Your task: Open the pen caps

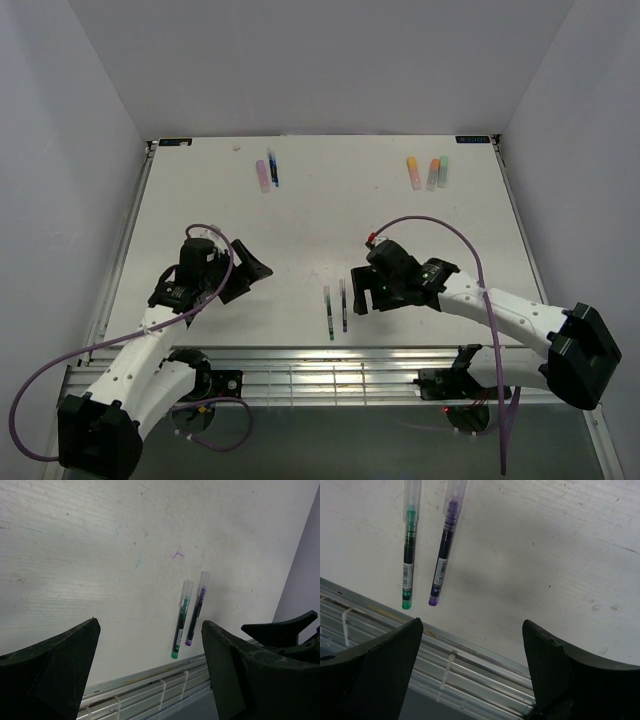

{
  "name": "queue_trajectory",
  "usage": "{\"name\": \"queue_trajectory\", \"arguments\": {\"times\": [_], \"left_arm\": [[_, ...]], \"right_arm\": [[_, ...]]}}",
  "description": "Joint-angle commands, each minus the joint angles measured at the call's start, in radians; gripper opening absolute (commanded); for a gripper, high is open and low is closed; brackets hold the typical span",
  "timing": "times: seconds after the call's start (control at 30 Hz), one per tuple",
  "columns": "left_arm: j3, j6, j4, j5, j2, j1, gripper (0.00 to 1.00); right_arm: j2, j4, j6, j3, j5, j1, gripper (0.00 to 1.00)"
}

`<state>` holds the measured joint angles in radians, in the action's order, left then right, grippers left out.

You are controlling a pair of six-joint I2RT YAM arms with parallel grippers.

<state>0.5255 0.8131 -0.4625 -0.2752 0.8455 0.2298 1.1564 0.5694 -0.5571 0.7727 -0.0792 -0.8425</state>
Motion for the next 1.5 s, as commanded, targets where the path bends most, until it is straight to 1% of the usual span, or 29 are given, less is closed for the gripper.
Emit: {"name": "queue_trajectory", "arguments": {"times": [0.0, 0.03, 0.1, 0.13, 0.2, 0.23, 0.27, 0.5, 0.67, 0.73, 0.83, 0.9, 1.13, 1.17, 1.27, 1.3, 1.37, 1.4, 1.43, 1.47], "left_arm": [[0.034, 0.034, 0.024, 0.034, -0.005, 0.042, 0.93], [0.033, 0.038, 0.024, 0.036, -0.005, 0.043, 0.93], [0.033, 0.04, 0.025, 0.039, -0.003, 0.046, 0.93], [0.033, 0.04, 0.025, 0.039, -0.003, 0.046, 0.93], [0.034, 0.04, 0.024, 0.041, 0.001, 0.048, 0.93], [0.037, 0.04, 0.024, 0.041, 0.004, 0.048, 0.93], [0.037, 0.041, 0.024, 0.042, 0.004, 0.049, 0.93], [0.06, 0.041, 0.016, 0.05, 0.03, 0.055, 0.93], [0.082, 0.037, 0.004, 0.057, 0.046, 0.057, 0.93], [0.085, 0.038, 0.002, 0.051, 0.046, 0.057, 0.93], [0.088, 0.037, 0.004, 0.054, 0.041, 0.057, 0.93], [0.088, 0.037, 0.002, 0.059, 0.043, 0.057, 0.93], [0.096, 0.032, 0.005, 0.059, 0.07, 0.059, 0.93], [0.094, 0.031, 0.005, 0.059, 0.073, 0.059, 0.93], [0.099, 0.026, 0.007, 0.059, 0.084, 0.059, 0.93], [0.1, 0.024, 0.005, 0.059, 0.089, 0.059, 0.93], [0.11, 0.024, 0.007, 0.059, 0.098, 0.06, 0.93], [0.113, 0.023, 0.008, 0.051, 0.102, 0.062, 0.93], [0.114, 0.018, 0.024, 0.044, 0.112, 0.063, 0.93], [0.117, 0.015, 0.031, 0.034, 0.118, 0.068, 0.93]], "right_arm": [[0.04, -0.074, -0.093, 0.04, -0.096, -0.055, 0.84], [0.058, -0.083, -0.102, 0.04, -0.114, -0.073, 0.82], [0.078, -0.097, -0.127, 0.045, -0.14, -0.087, 0.82], [0.094, -0.106, -0.133, 0.046, -0.16, -0.096, 0.79], [0.106, -0.134, -0.138, 0.046, -0.165, -0.105, 0.71], [0.12, -0.163, -0.147, 0.046, -0.169, -0.115, 0.62], [0.129, -0.177, -0.148, 0.046, -0.169, -0.118, 0.6], [0.271, -0.207, -0.175, 0.097, -0.174, -0.159, 0.6], [0.336, -0.195, -0.187, 0.134, -0.195, -0.182, 0.58], [0.354, -0.19, -0.19, 0.137, -0.206, -0.19, 0.55], [0.364, -0.194, -0.191, 0.122, -0.214, -0.199, 0.42], [0.373, -0.191, -0.198, 0.114, -0.221, -0.205, 0.39], [0.419, -0.195, -0.204, 0.097, -0.237, -0.224, 0.36], [0.424, -0.198, -0.202, 0.099, -0.235, -0.225, 0.31], [0.448, -0.2, -0.201, 0.106, -0.237, -0.228, 0.28], [0.456, -0.2, -0.201, 0.106, -0.238, -0.227, 0.23], [0.462, -0.204, -0.198, 0.105, -0.238, -0.227, 0.2], [0.462, -0.206, -0.196, 0.1, -0.237, -0.228, 0.14], [0.46, -0.207, -0.193, 0.099, -0.237, -0.227, 0.09], [0.459, -0.201, -0.19, 0.1, -0.241, -0.227, 0.08]]}}
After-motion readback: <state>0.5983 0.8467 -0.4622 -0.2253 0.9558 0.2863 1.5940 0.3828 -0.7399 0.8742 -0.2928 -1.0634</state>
